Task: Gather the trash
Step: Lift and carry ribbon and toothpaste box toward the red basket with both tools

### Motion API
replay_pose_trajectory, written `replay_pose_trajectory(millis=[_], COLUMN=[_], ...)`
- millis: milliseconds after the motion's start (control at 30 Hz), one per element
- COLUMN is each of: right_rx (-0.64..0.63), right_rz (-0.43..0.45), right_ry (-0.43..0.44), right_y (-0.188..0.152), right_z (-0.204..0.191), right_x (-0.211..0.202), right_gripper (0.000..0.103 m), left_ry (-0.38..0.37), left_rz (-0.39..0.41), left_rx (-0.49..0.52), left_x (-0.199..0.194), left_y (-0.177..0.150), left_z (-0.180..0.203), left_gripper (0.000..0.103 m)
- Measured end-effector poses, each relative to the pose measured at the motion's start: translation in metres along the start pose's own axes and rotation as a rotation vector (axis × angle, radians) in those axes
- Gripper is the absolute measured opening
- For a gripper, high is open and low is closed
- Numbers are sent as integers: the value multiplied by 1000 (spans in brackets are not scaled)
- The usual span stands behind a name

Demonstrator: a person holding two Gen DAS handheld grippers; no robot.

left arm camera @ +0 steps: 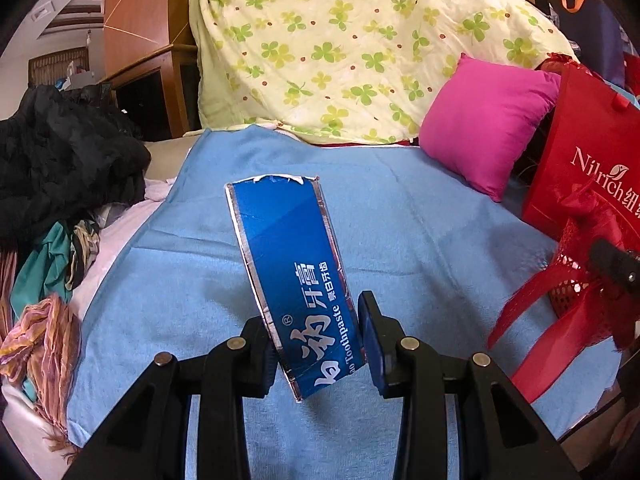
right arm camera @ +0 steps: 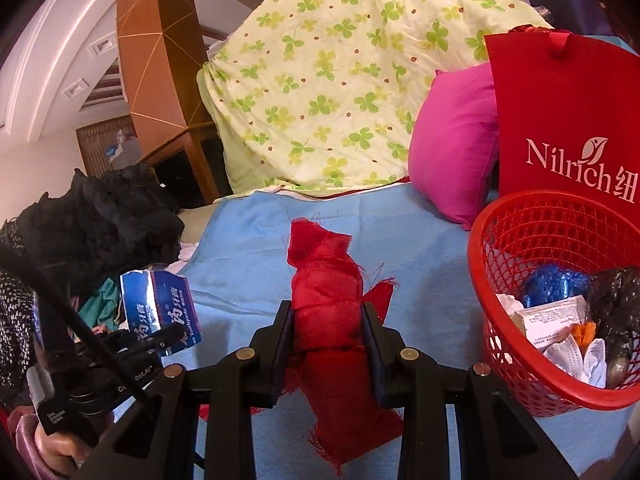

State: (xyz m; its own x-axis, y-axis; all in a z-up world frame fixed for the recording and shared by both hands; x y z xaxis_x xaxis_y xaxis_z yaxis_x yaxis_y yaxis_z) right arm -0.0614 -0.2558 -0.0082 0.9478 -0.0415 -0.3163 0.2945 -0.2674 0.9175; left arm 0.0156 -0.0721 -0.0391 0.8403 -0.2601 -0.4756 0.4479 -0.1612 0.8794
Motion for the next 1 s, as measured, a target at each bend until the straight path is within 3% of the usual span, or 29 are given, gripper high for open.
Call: replay_pose_trajectory(millis=[467, 1000], right_rx=[-7, -1], right_rz=[23, 35], right_ry=[17, 11], right_y=[3, 6], right_z=[5, 14], right_x=[-13, -23], right_gripper=[35, 35], left_ry=[-19, -29], left_rz=[32, 36], left_rx=[84, 108], left_x=[-7, -4], left_y=[1, 2], left_z=[35, 46], left_gripper=[38, 38])
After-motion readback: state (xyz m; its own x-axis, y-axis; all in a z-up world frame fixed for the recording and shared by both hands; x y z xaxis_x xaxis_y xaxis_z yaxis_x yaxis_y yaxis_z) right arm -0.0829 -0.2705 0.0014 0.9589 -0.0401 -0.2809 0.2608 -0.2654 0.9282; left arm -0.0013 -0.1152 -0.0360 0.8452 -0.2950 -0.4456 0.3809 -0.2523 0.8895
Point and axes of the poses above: each gripper's, at about its wrist camera, not at the fingertips, and x roughly the way its jaws point, z to its right, y to its top, the point moved 7 cm from there along x, roughly the way its jaws point, and after that the axes turned 9 degrees about z, right-handed, at the moved point
